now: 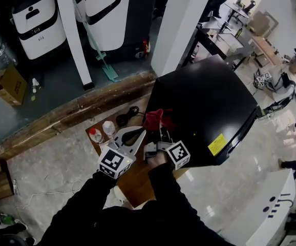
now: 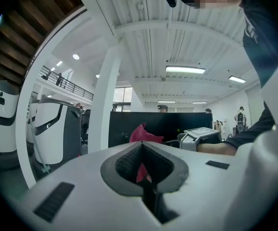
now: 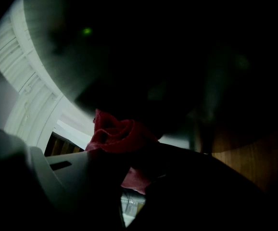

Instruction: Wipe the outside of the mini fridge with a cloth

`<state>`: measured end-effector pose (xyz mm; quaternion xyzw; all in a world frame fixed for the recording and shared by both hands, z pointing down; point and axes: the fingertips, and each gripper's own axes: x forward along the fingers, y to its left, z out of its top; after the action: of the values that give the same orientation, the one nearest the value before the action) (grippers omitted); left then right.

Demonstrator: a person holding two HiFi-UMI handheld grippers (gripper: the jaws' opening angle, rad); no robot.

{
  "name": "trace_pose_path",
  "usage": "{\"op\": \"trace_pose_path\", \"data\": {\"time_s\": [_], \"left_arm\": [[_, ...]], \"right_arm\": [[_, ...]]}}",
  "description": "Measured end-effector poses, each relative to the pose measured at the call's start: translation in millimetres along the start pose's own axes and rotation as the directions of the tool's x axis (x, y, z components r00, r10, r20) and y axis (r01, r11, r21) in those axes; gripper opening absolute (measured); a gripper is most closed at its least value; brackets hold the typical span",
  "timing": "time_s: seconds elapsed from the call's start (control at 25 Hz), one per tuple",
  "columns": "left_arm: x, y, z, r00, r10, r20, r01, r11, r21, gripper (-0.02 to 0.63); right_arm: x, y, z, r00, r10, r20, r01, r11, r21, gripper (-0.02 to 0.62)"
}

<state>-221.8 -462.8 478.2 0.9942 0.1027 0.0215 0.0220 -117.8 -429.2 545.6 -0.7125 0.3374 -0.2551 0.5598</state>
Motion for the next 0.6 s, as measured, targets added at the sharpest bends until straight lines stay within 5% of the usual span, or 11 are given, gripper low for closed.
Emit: {"op": "trace_pose_path", "data": {"time_s": [0.6], "left_arm": [[36, 29, -132, 0.974, -0.002, -0.225, -0.007, 0.999, -0.041, 0.006]], "right_arm": [[23, -153, -45, 0.977, -0.190, -0.093, 0.193, 0.981, 0.025, 0.072]]}}
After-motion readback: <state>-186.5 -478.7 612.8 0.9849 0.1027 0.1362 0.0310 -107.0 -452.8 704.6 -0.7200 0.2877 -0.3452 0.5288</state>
